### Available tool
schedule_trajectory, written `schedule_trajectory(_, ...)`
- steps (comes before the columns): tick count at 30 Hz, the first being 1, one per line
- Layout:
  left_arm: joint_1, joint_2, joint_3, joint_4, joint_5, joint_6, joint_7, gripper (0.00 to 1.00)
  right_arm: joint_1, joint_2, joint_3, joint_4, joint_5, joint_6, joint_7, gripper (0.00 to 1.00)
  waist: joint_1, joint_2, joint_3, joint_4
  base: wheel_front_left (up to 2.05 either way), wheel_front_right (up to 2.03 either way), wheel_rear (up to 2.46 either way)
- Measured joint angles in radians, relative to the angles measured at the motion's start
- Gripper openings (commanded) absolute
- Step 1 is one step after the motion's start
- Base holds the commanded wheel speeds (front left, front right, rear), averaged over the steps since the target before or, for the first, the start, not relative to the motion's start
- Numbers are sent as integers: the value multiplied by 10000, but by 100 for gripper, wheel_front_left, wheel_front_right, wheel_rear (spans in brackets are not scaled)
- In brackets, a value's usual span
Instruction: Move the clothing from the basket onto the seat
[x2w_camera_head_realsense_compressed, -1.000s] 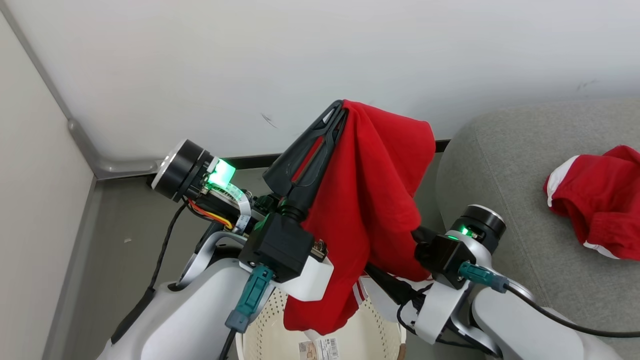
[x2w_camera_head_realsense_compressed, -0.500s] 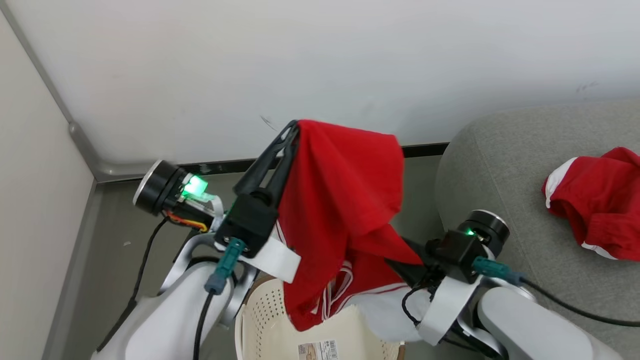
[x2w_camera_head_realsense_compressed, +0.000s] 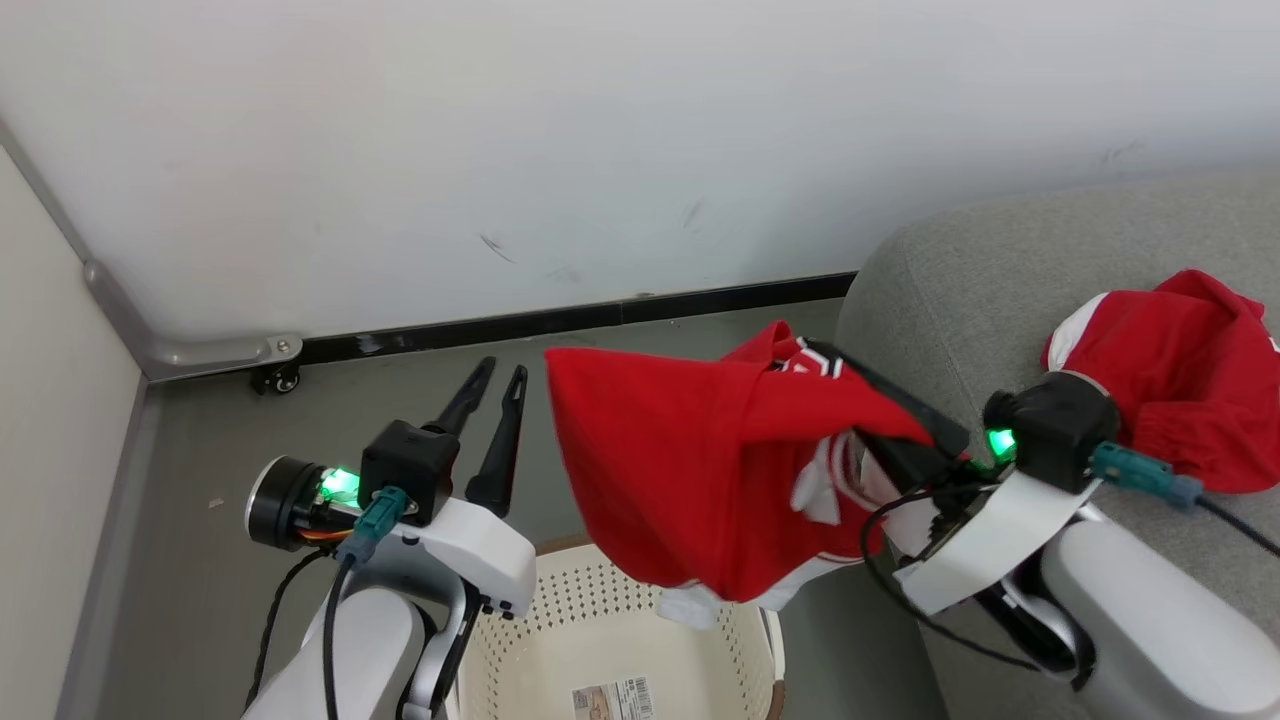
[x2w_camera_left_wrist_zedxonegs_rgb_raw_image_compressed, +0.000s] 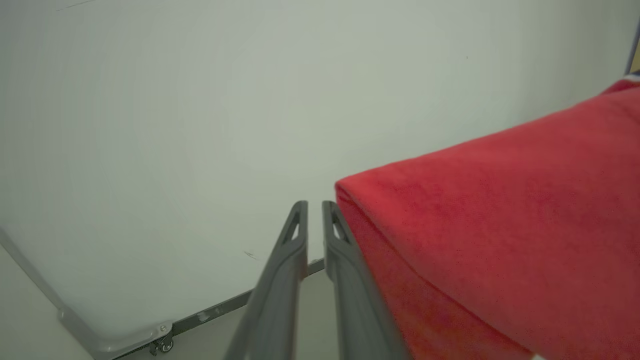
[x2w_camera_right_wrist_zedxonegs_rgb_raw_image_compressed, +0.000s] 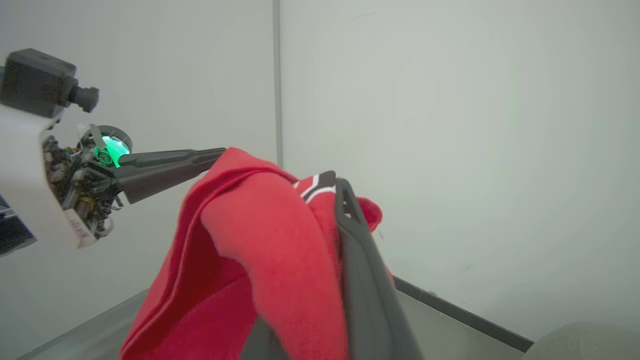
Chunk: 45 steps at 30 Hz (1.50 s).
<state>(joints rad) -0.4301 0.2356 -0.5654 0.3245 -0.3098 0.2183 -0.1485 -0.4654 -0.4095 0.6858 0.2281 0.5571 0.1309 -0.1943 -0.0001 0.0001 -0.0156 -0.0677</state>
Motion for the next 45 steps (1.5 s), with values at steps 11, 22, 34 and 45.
schedule_trajectory(11,403,-146,616,-100,-579,-84,-477,100,326,-646,-1772,-10,178,-2,-81,0,0,0,136,-378,0,0,0)
schedule_trajectory(22,416,-309,761,-439,-591,-82,-859,100,1397,-895,-3099,-414,100,-2,-73,0,0,0,239,-874,0,0,0)
schedule_trajectory(34,675,-330,819,-393,-510,-71,-982,100,2877,-709,-4502,-1227,-50,-2,67,0,0,0,284,-1712,0,0,0)
schedule_trajectory(45,1094,-445,1085,-265,-516,33,-984,100,4106,-222,-5055,-2182,-132,-2,328,0,1,0,282,-2641,0,0,0)
